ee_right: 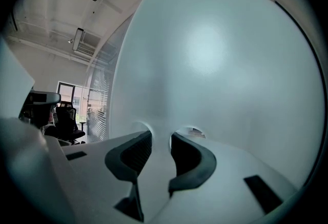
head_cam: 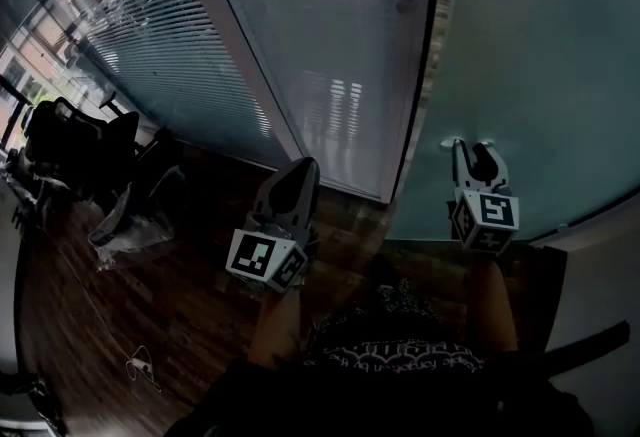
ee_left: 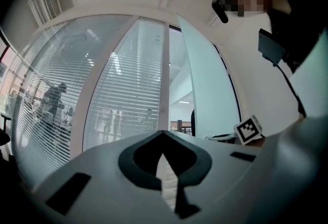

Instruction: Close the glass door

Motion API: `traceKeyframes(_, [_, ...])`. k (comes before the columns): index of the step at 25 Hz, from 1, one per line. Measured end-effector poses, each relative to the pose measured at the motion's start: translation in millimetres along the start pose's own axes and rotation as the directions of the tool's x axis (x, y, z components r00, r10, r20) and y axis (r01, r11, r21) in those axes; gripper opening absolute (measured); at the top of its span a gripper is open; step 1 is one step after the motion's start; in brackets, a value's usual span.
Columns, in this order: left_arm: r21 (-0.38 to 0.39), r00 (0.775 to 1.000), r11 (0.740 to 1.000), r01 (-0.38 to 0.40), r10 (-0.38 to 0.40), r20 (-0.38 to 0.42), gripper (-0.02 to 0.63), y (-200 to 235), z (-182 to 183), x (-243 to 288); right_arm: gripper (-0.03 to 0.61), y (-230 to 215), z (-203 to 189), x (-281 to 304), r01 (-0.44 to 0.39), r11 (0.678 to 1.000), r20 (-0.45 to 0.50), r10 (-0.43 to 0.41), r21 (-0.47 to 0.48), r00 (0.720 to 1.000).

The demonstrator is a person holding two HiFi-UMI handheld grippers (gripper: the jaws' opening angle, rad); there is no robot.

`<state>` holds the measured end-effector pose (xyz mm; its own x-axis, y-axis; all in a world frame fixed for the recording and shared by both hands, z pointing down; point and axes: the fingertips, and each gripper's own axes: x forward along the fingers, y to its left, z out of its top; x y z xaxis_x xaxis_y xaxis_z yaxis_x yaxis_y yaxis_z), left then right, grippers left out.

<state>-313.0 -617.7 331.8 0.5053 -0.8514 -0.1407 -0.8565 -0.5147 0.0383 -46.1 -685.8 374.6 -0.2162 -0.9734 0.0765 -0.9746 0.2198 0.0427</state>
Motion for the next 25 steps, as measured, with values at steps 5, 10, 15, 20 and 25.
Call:
traceKeyframes(5, [0.011, 1.0, 1.0, 0.003, -0.003, -0.005, 0.002, 13.7, -1.8, 28.2, 0.12, -9.9, -0.7, 26.0, 0.017, 1.0, -0.008, -0.017, 0.016, 1.0])
traceKeyframes(10, [0.015, 1.0, 1.0, 0.003, -0.002, -0.013, 0.002, 22.6, -5.9, 53.5, 0.12, -23.2, -1.1, 49.4, 0.037, 0.999, -0.007, -0.036, 0.019, 0.999])
traceKeyframes(15, [0.024, 1.0, 1.0, -0.008, 0.008, -0.02, 0.002, 39.5, -5.4, 74.0, 0.119, -30.7, 3.2, 70.9, 0.054, 0.998, -0.007, -0.054, 0.022, 0.999])
traceKeyframes(20, [0.016, 1.0, 1.0, 0.013, -0.013, -0.01, 0.002, 40.9, -5.8, 94.2, 0.118, -35.6, 3.8, 88.3, 0.061, 0.998, -0.007, -0.061, 0.023, 0.998])
traceKeyframes(25, [0.023, 1.0, 1.0, 0.021, -0.02, -0.014, 0.002, 46.8, -9.0, 112.4, 0.118, -44.0, 2.3, 108.3, 0.068, 0.998, -0.018, -0.068, 0.016, 0.998])
